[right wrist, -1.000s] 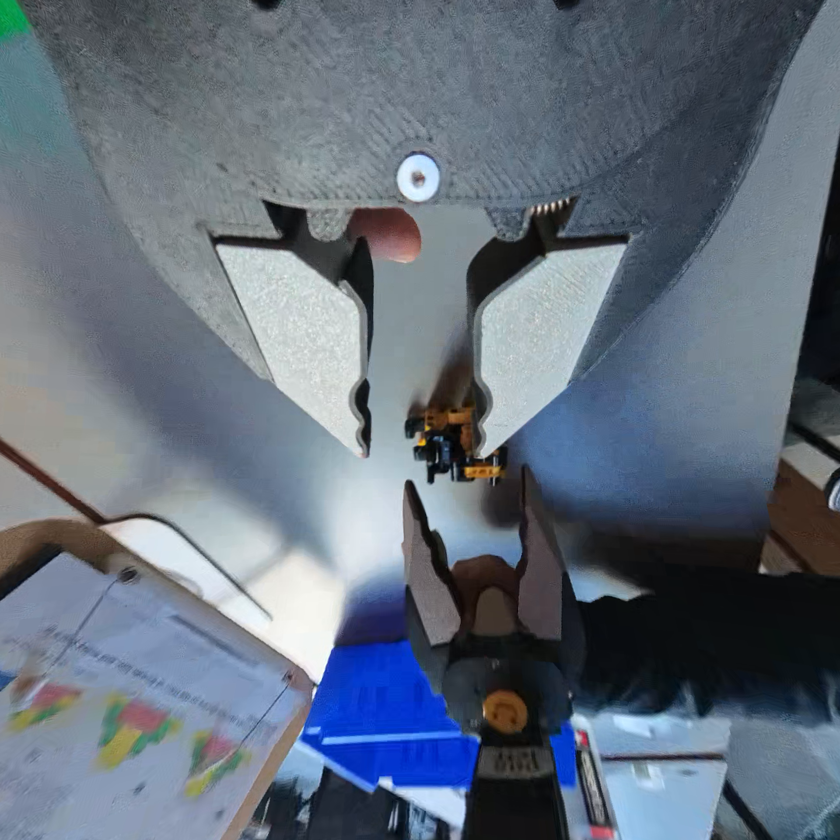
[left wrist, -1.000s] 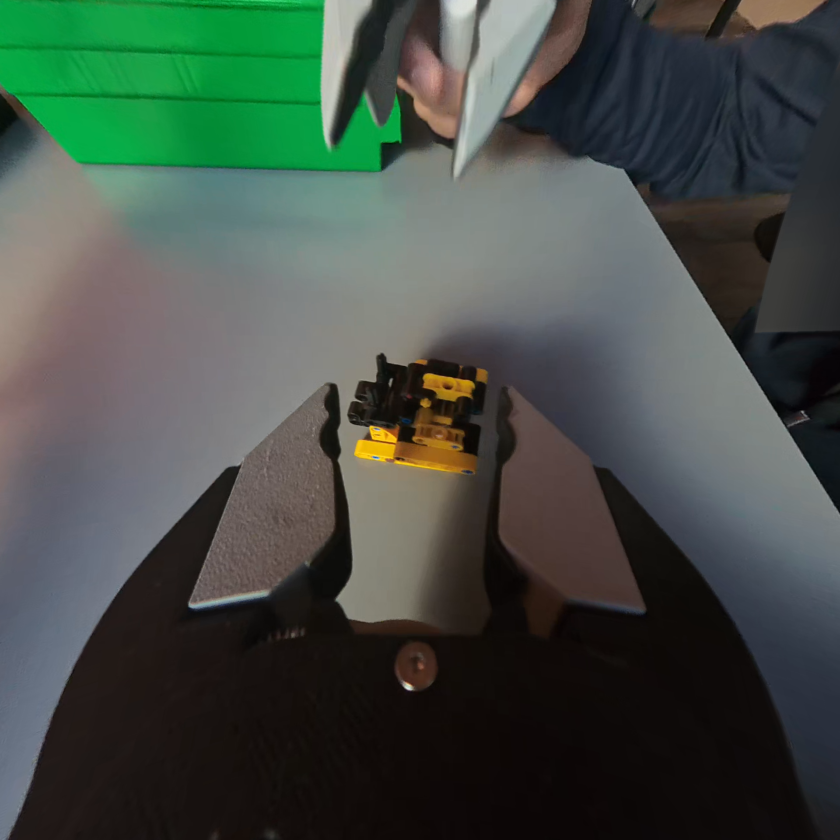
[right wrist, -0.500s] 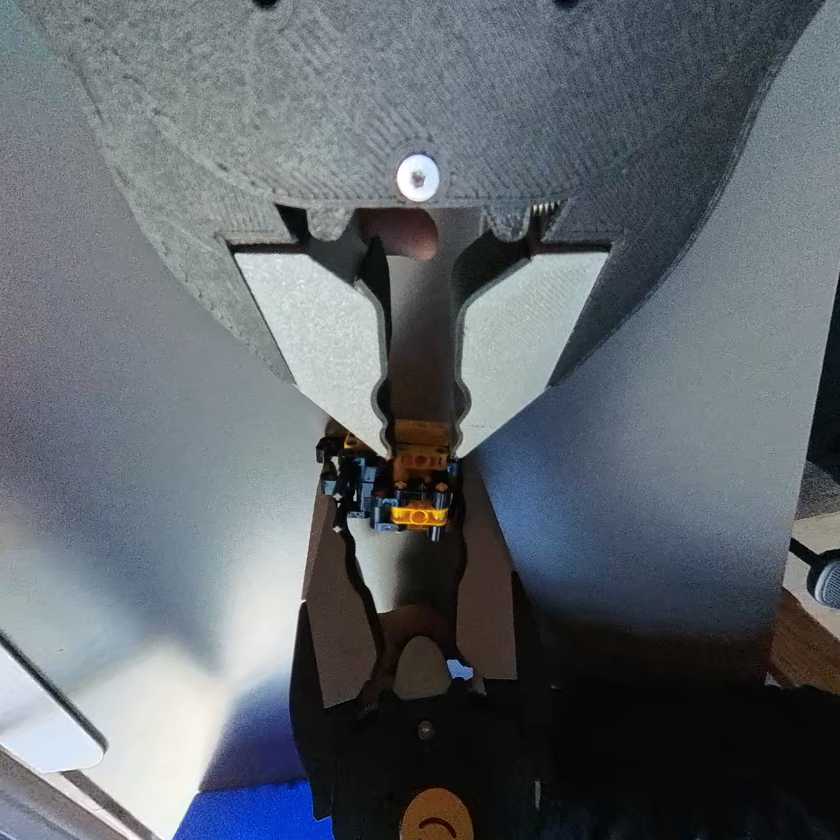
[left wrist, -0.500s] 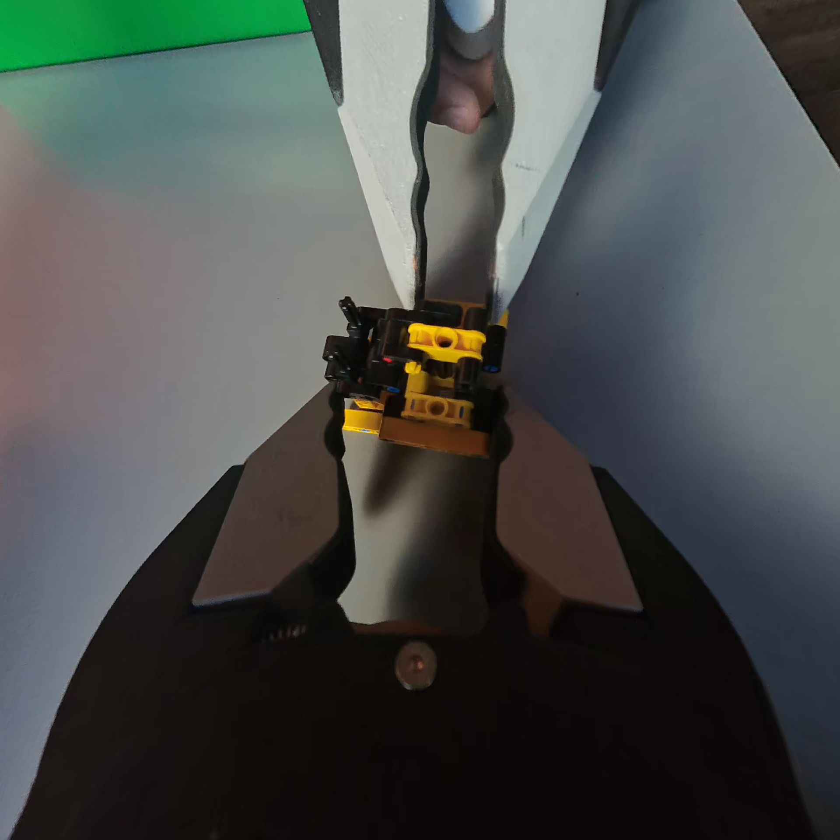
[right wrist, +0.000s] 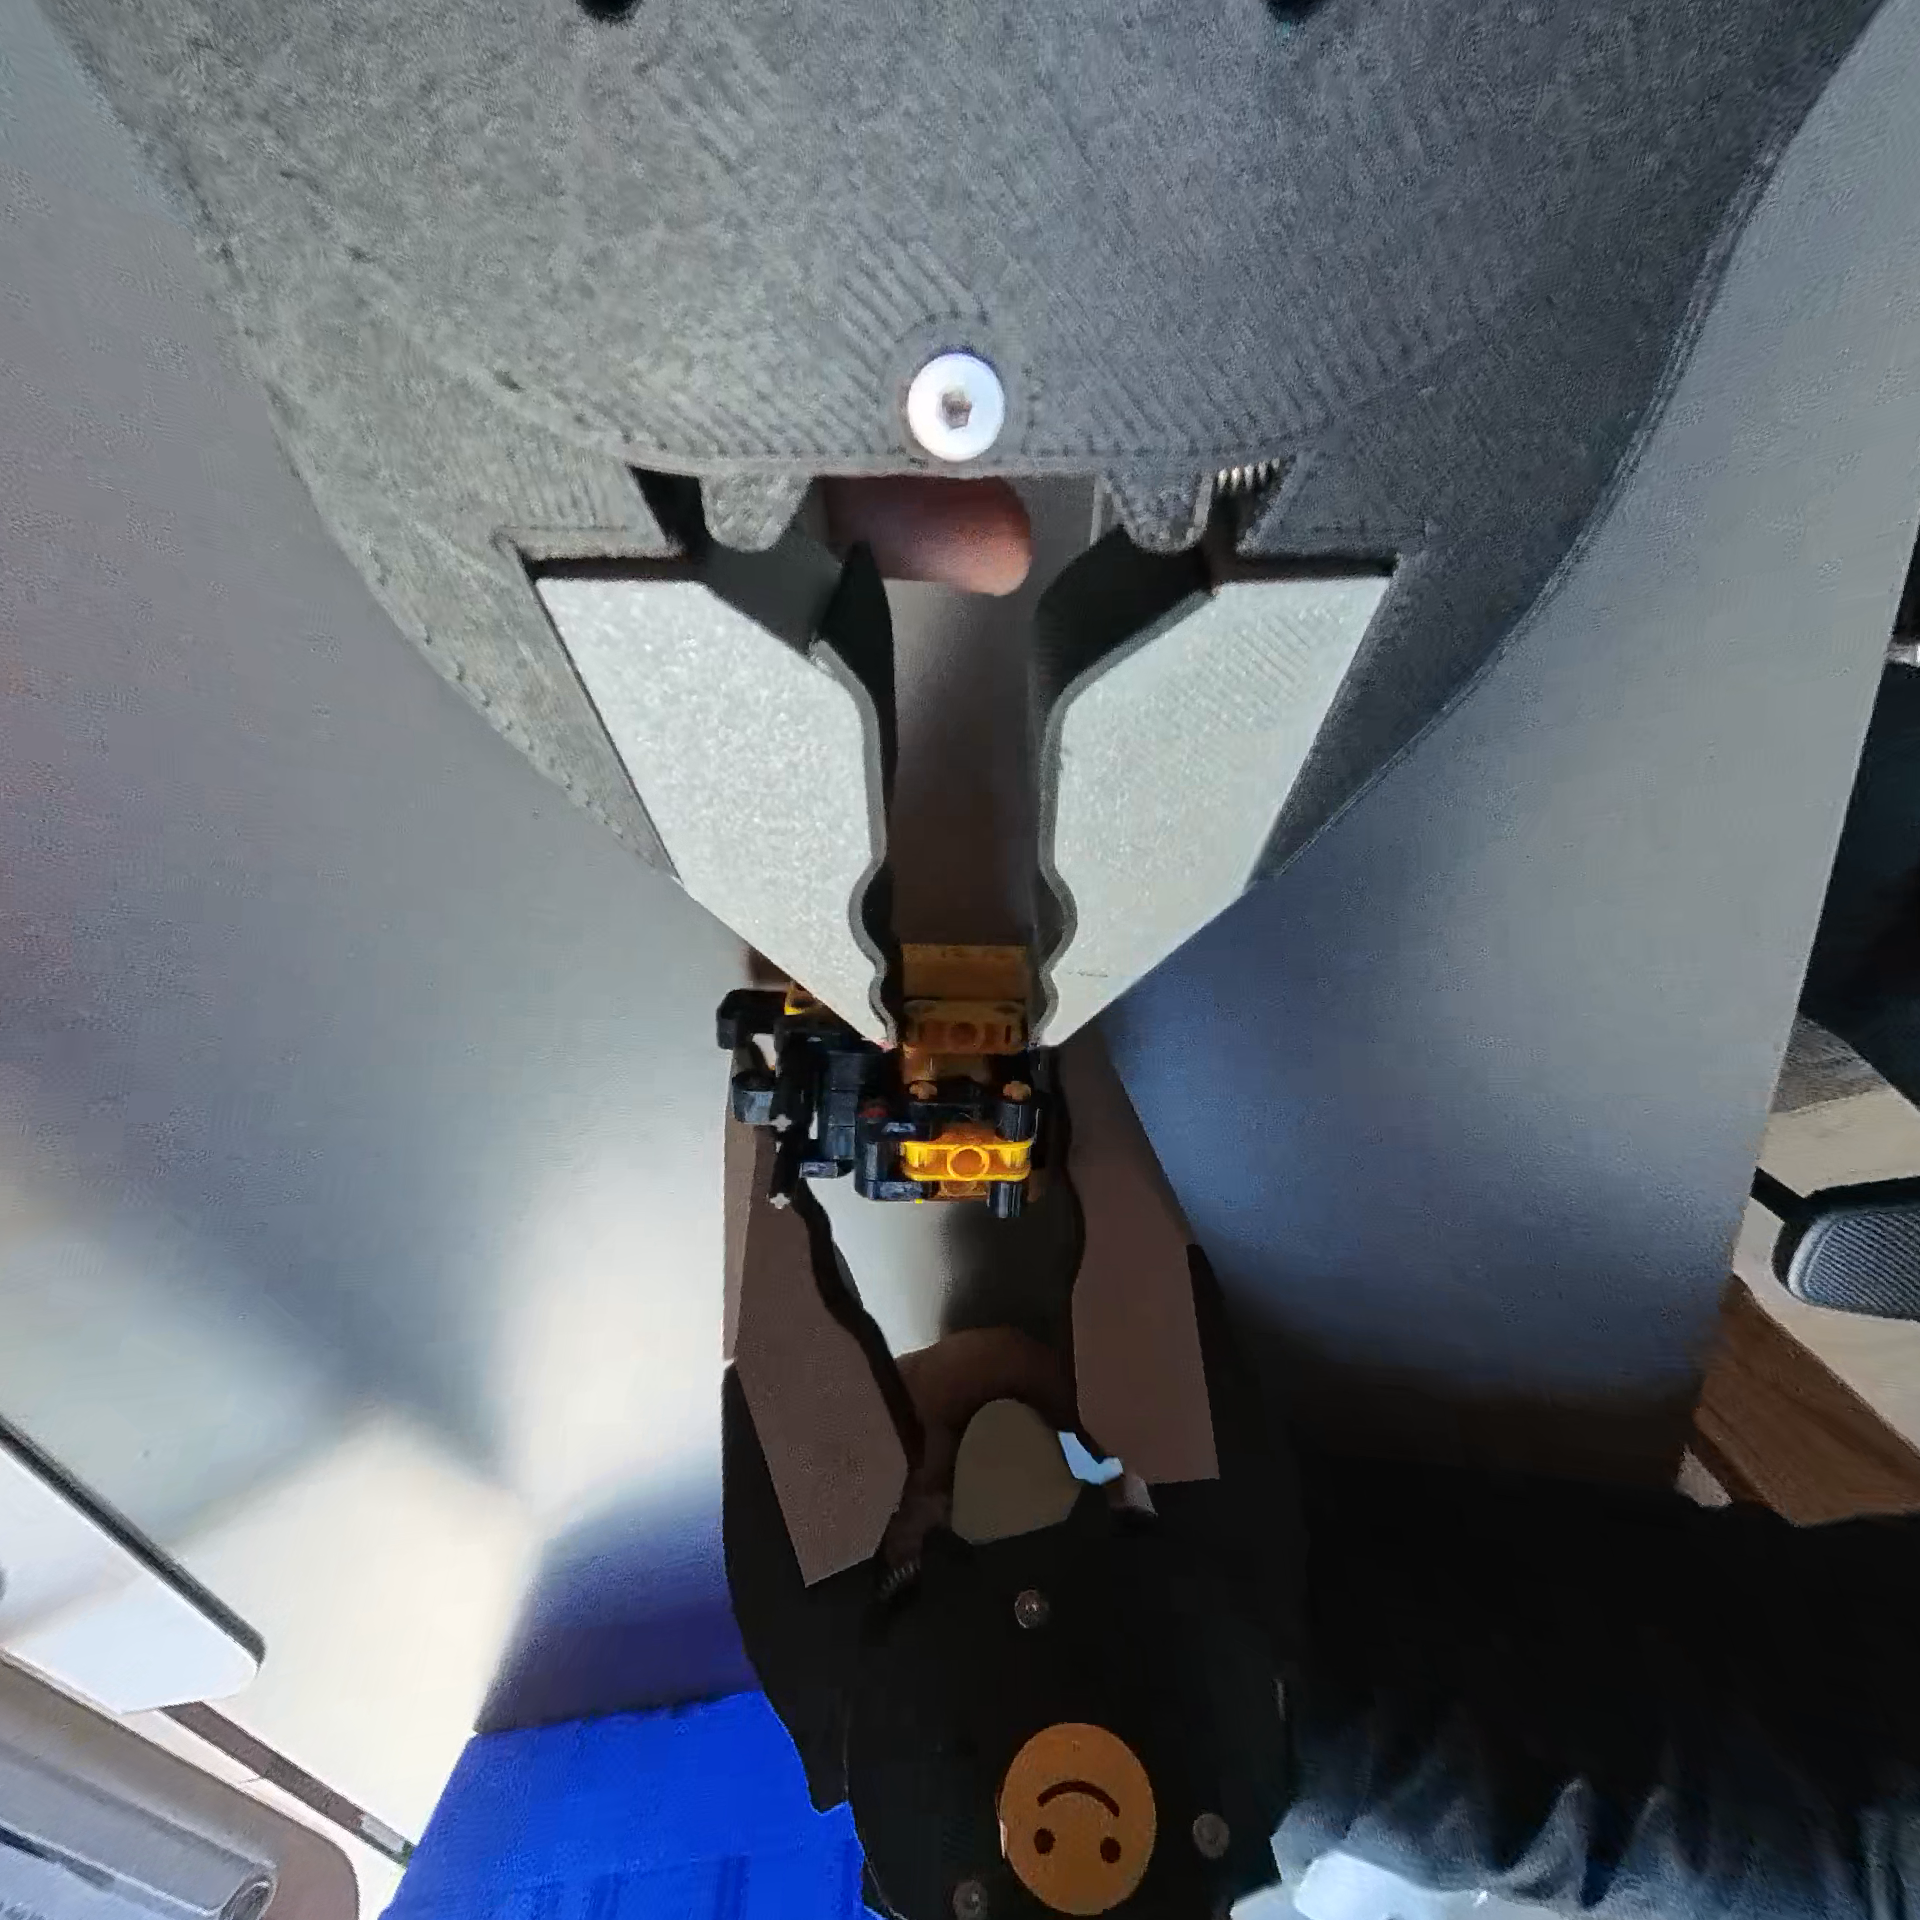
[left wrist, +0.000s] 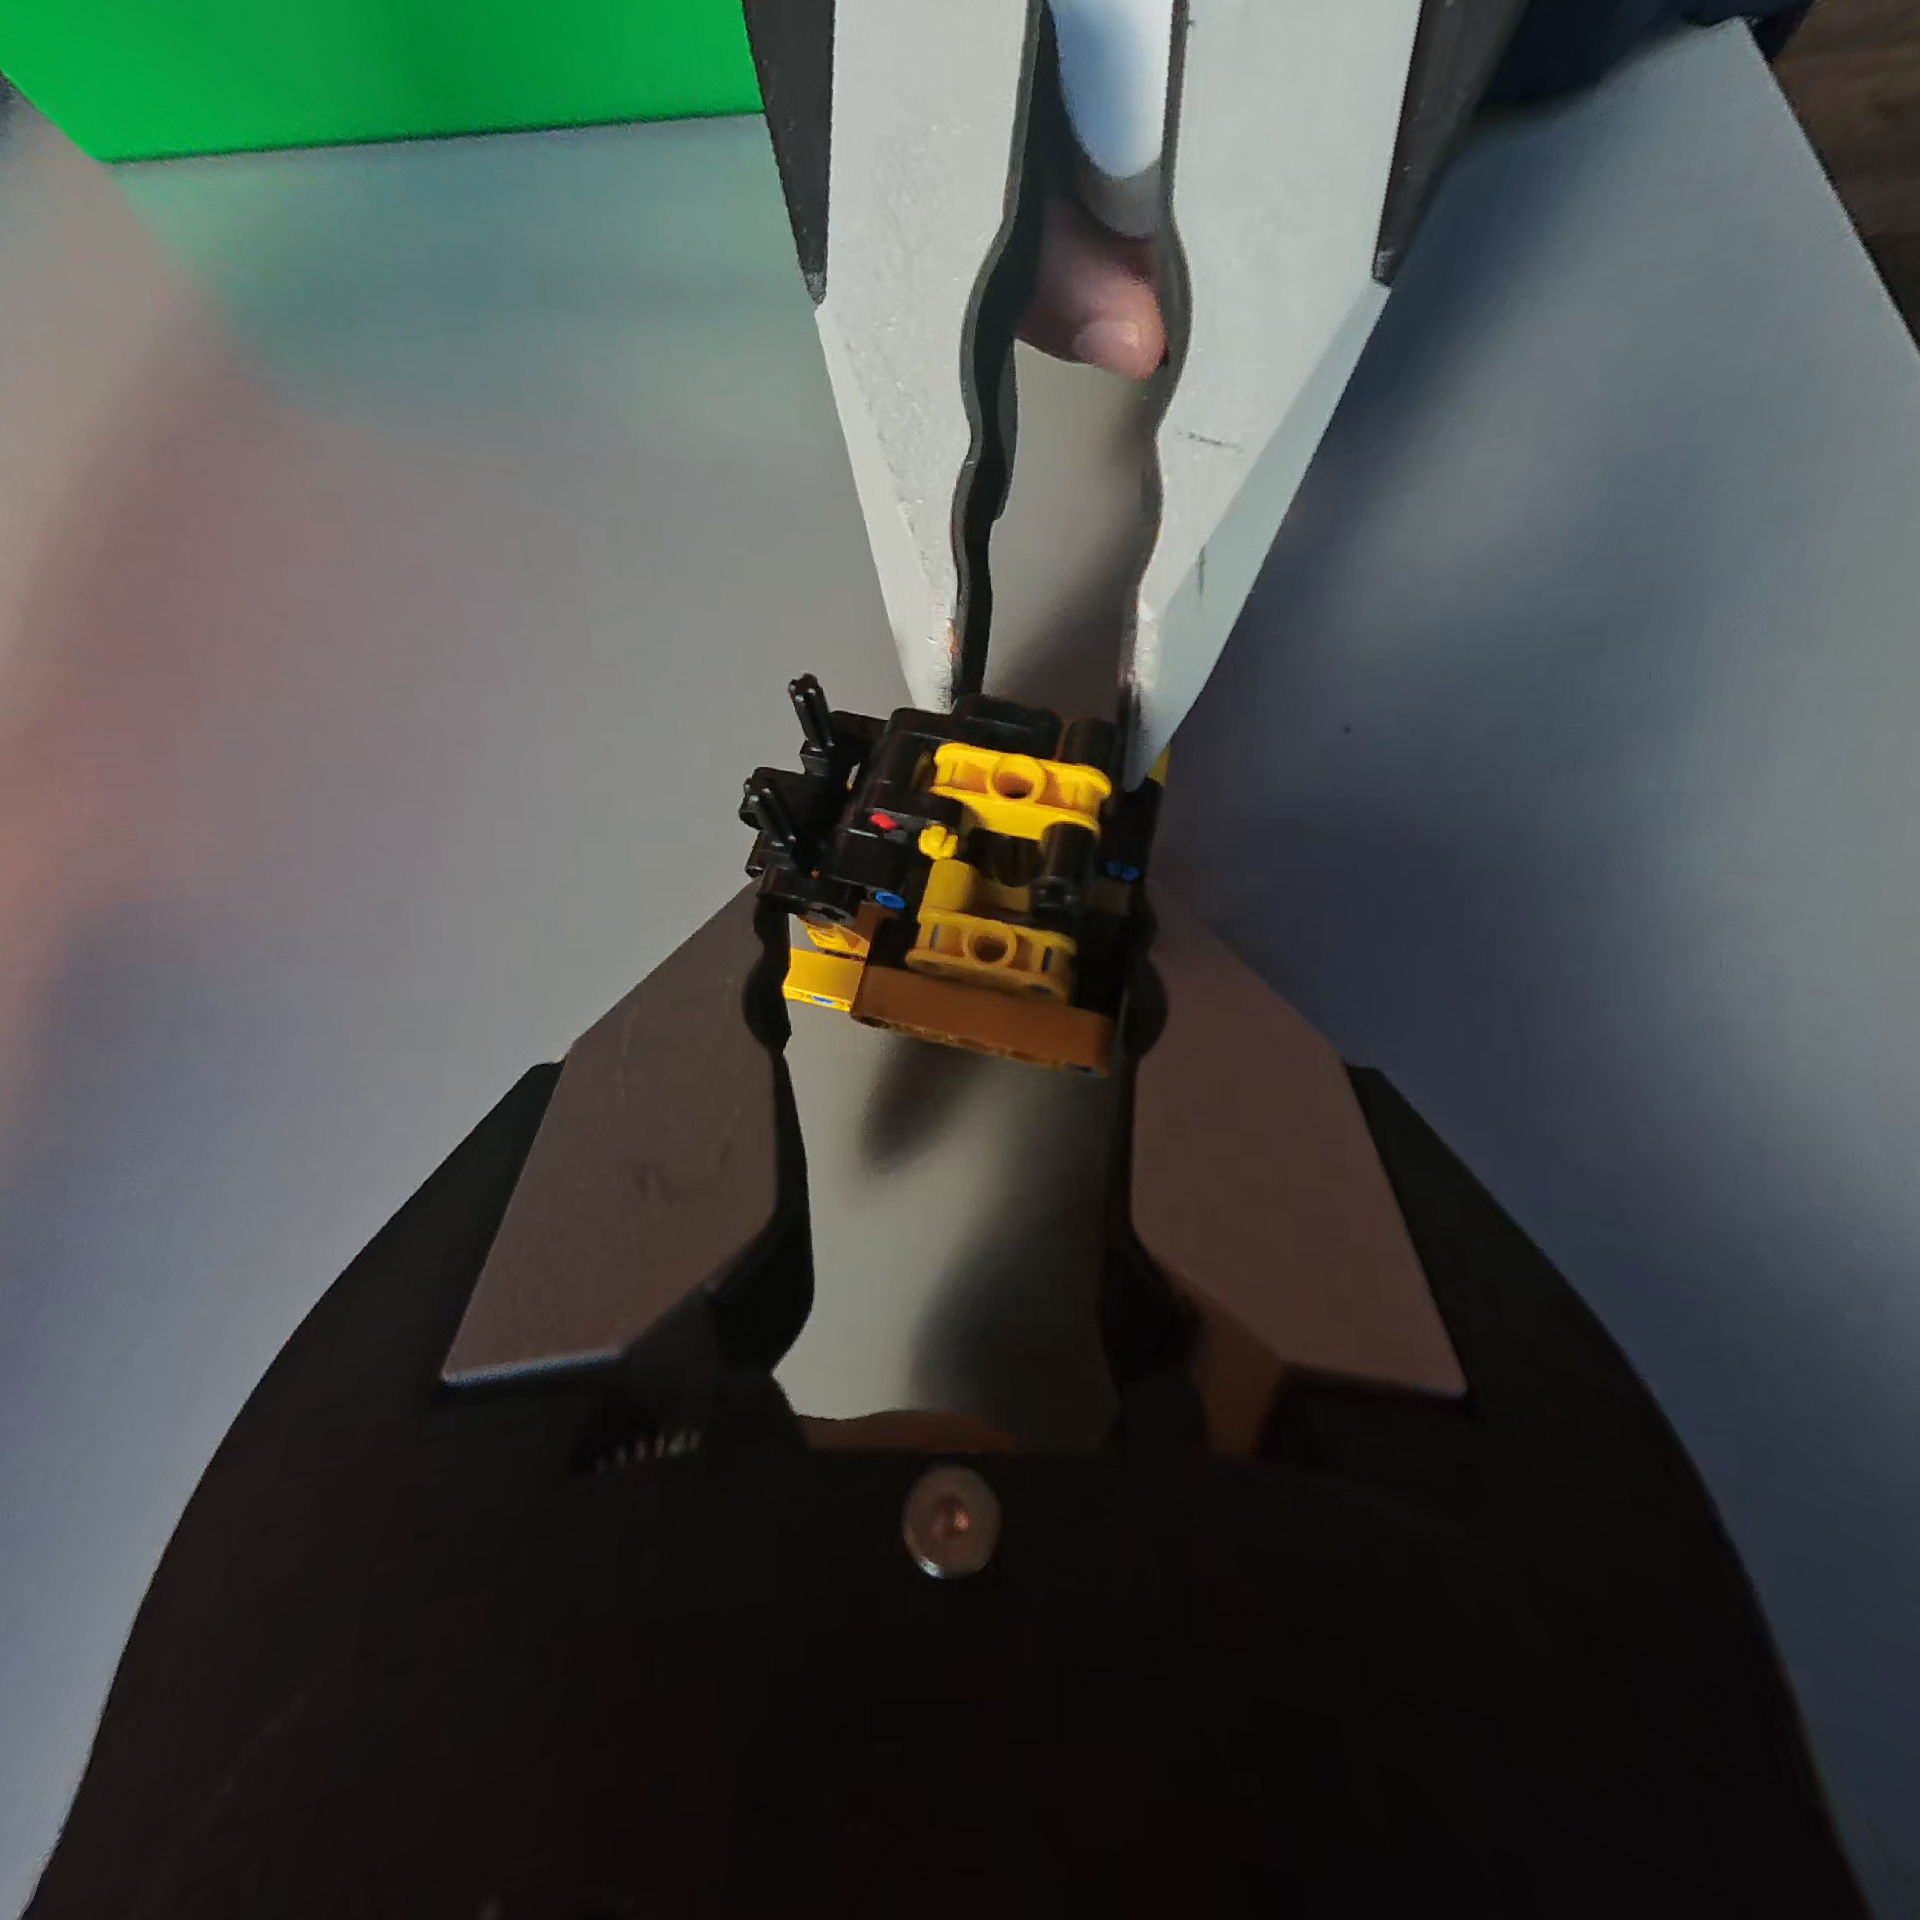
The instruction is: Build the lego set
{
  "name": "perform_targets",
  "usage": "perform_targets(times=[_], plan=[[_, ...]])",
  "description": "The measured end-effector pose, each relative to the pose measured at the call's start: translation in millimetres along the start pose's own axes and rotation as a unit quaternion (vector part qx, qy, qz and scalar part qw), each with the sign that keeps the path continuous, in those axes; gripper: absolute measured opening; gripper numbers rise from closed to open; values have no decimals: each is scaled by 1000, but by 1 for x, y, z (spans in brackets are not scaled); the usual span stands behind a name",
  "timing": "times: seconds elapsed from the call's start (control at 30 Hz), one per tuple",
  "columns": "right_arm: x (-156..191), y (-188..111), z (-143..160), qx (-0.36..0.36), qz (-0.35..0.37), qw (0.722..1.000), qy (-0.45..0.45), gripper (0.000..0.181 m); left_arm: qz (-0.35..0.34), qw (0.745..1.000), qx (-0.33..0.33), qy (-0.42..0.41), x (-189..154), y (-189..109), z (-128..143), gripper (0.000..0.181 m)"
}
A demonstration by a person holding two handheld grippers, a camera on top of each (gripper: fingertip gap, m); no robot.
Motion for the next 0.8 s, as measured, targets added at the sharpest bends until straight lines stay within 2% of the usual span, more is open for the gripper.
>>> perform_targets(times=[0.03,0.1,0.13,0.23,0.3,0.5,0.57,0.7,0.73,0.8], plan=[[0,1,1,4,8,1000,-11,20,0,1000,2,-1,-1,0,0,64],[2,1,2,9,22,999,-47,20,14,1000,3,-7,-6,0,-1,79],[4,1,2,8,19,998,-53,20,17,1000,1,-5,-7,-1,-1,79],[8,1,3,6,6,998,-61,20,33,999,-23,0,-12,-6,-5,79],[10,0,2,1,0,998,-69,20,24,999,-35,-7,-6,-8,-6,63],[12,-4,0,-3,-12,997,-78,19,17,999,-39,0,-9,-5,-12,62],[7,-7,-2,-1,11,996,-88,19,-13,1000,-26,-9,-4,-2,-12,60],[7,-9,1,8,27,994,-106,19,-21,999,-26,-7,-5,-2,-11,60],[6,-11,2,9,31,993,-110,11,-25,999,-24,-1,-5,-1,-12,59],[6,-15,4,15,29,992,-120,11,-29,999,-21,11,-6,1,-13,59]])
Point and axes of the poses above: each gripper's, where its closed fingertips meet, y out along the fingers, z out of its underside, x = y × z across the jaws, the point moved 2 cm from there along -y, back along the fingers, and after that the axes turned 11 degrees about y, right-handed, at the moved point
